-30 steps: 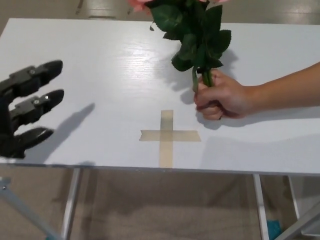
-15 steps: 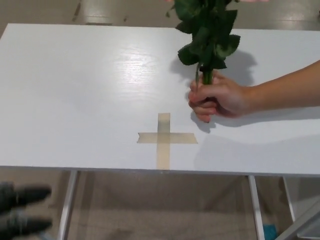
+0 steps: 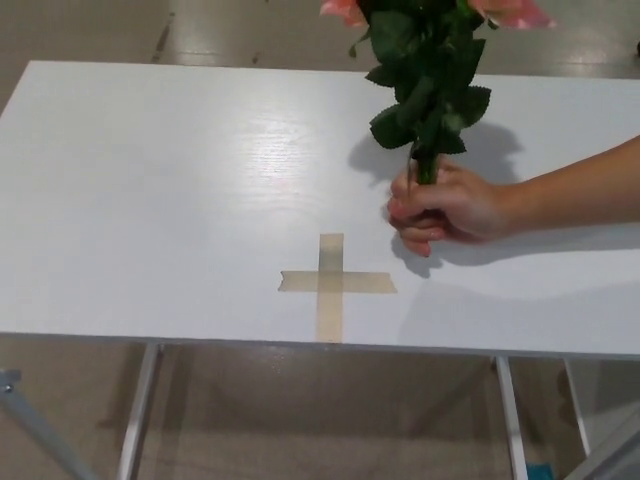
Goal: Use the left hand to pick up the rose and passes it to a human.
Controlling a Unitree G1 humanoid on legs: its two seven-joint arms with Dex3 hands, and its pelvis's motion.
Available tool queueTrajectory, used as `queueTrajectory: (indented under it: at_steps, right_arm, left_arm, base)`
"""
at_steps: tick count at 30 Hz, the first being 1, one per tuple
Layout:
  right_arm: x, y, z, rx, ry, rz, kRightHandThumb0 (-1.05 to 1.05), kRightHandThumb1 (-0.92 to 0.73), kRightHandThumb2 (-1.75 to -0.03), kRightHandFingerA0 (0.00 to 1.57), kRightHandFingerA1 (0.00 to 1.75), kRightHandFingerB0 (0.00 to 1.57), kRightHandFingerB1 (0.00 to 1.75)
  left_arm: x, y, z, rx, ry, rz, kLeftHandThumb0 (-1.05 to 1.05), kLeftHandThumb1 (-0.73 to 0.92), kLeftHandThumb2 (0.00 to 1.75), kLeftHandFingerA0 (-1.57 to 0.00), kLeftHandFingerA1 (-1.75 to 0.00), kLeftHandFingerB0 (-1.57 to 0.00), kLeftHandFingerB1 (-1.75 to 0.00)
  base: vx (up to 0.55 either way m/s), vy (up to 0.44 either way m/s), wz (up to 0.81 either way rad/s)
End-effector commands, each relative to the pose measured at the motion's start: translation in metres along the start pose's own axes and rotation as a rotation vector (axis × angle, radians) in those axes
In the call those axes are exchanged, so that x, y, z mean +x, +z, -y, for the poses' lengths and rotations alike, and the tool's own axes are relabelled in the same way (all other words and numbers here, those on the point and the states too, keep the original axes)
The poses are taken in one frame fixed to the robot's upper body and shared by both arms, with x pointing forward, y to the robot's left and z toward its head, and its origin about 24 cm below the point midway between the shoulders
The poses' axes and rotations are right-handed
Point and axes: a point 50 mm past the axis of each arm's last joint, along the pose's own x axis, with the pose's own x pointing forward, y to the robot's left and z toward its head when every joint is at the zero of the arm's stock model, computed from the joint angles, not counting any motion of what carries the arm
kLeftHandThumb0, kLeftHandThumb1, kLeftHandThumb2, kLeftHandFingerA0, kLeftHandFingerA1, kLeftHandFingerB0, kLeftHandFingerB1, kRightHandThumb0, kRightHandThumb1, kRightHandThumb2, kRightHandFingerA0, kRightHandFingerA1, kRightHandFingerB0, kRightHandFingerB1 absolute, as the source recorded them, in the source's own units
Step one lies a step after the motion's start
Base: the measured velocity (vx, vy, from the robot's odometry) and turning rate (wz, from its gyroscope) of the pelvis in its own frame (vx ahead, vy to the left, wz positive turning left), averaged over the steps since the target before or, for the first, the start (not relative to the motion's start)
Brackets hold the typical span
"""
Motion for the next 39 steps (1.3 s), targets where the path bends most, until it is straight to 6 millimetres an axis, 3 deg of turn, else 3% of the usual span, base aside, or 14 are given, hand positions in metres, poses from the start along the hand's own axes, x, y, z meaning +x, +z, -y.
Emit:
queueTrajectory:
  at_steps: [1, 4, 5, 6, 9, 10, 11, 23, 39]
  right_arm:
    - [-0.002, -0.014, -0.002, -0.017, -0.006, -0.05, -0.55, -0.79, -0.64, 0.63, 0.59, 0.48, 0.37]
    - [-0.002, -0.014, -0.002, -0.016, -0.005, -0.051, -0.55, -0.79, -0.64, 0.63, 0.59, 0.48, 0.37]
    - [-0.003, -0.015, -0.005, -0.011, 0.0, -0.052, -0.55, -0.79, -0.64, 0.63, 0.58, 0.48, 0.37]
    - [-0.003, -0.016, -0.006, -0.009, 0.003, -0.052, -0.55, -0.79, -0.64, 0.63, 0.58, 0.48, 0.37]
    - [-0.003, -0.015, -0.006, -0.007, 0.001, -0.046, -0.55, -0.79, -0.64, 0.63, 0.58, 0.49, 0.37]
    - [-0.001, -0.007, -0.005, 0.0, 0.004, -0.028, -0.56, -0.79, -0.64, 0.63, 0.58, 0.5, 0.37]
    - [-0.001, -0.007, -0.004, 0.001, 0.005, -0.025, -0.56, -0.79, -0.64, 0.63, 0.58, 0.5, 0.37]
    - [0.001, 0.005, 0.0, 0.009, 0.003, 0.004, -0.56, -0.79, -0.64, 0.64, 0.58, 0.51, 0.38]
    - [0.002, 0.007, -0.001, 0.006, 0.004, 0.0, -0.56, -0.79, -0.64, 0.63, 0.58, 0.5, 0.38]
  left_arm:
    - [0.053, -0.025, -0.016, 0.125, 0.398, -0.287, -0.75, 0.6, 0.59, -0.23, -0.31, -0.25, -0.29]
    - [0.054, -0.025, -0.017, 0.121, 0.412, -0.293, -0.75, 0.6, 0.59, -0.23, -0.31, -0.25, -0.29]
    - [0.055, -0.04, -0.012, 0.026, 0.525, -0.328, -0.72, 0.58, 0.59, -0.34, -0.34, -0.27, -0.3]
    - [0.056, -0.046, -0.009, -0.012, 0.573, -0.347, -0.72, 0.58, 0.59, -0.34, -0.34, -0.27, -0.3]
    - [0.055, -0.056, -0.002, 0.102, 0.586, -0.414, -0.74, 0.58, 0.59, -0.37, -0.34, -0.28, -0.3]
    - [0.055, -0.054, -0.005, 0.14, 0.55, -0.422, -0.8, 0.49, 0.82, -0.34, -0.45, -0.24, -0.4]
    - [0.053, -0.054, -0.005, 0.143, 0.544, -0.417, -0.76, 0.58, 0.59, -0.42, -0.35, -0.28, -0.3]
    - [0.058, -0.044, -0.008, 0.231, 0.472, -0.38, -0.76, 0.58, 0.59, -0.42, -0.35, -0.28, -0.3]
    - [0.057, -0.044, -0.009, 0.208, 0.487, -0.356, -0.74, 0.58, 0.58, -0.42, -0.35, -0.28, -0.3]
  base:
    - [0.0, 0.0, 0.0]
    - [0.0, 0.0, 0.0]
    - [0.0, 0.0, 0.0]
    - [0.0, 0.0, 0.0]
    - [0.0, 0.0, 0.0]
    - [0.0, 0.0, 0.0]
    - [0.0, 0.0, 0.0]
    - [0.0, 0.0, 0.0]
    - [0.0, 0.0, 0.0]
